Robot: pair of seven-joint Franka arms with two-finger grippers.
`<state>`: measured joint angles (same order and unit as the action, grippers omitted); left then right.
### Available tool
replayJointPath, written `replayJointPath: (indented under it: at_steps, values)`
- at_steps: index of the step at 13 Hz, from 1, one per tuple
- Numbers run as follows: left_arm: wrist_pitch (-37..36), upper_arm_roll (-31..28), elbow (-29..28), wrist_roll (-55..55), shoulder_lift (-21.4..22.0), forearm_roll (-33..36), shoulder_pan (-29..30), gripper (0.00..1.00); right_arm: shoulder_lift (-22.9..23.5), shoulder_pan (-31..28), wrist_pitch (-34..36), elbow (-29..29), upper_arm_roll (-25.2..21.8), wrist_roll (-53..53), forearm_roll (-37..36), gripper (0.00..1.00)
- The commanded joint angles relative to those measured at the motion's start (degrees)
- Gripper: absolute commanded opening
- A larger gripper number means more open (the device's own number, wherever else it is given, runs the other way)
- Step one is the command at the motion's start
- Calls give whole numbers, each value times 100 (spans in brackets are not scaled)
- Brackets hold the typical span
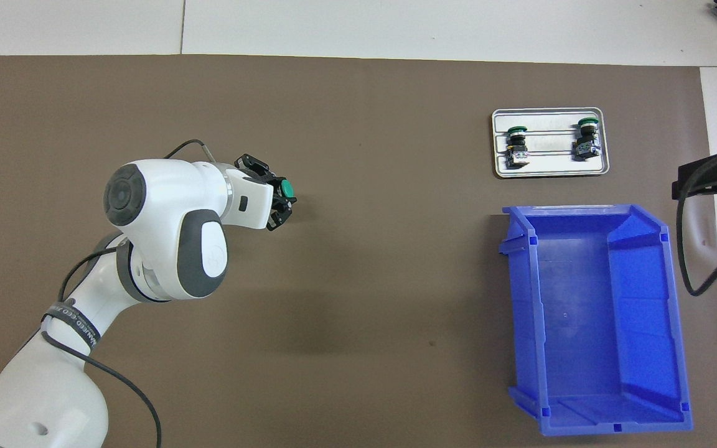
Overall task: Place and press button with both arms
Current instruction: 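Position the open left gripper around the component's green top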
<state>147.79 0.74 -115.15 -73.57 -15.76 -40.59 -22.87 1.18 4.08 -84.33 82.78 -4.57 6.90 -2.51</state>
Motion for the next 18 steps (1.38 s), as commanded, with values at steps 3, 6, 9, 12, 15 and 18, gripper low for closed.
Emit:
replayJointPath:
  at_steps: [3,6,9,12,15,18]
  values:
    - [-13,76,-605,-2658,380,-3151,283,0,-109,-91,57,116,17,-171,136,100]
    - [-670,67,-920,-3766,495,-4226,510,0,-118,-91,66,133,17,-171,136,100]
    - [-1558,49,-1430,-4989,530,-5010,819,0,-127,-82,57,168,17,-180,136,100]
    - [-2286,49,-1641,-5377,530,-5406,1125,0,-127,-91,66,168,17,-171,136,100]
    - [-3254,41,-1993,-5860,548,-5416,1661,0,-136,-91,66,177,17,-180,136,100]
    - [-3616,23,-2230,-5976,644,-5416,1856,0,-136,-91,66,186,17,-180,136,100]
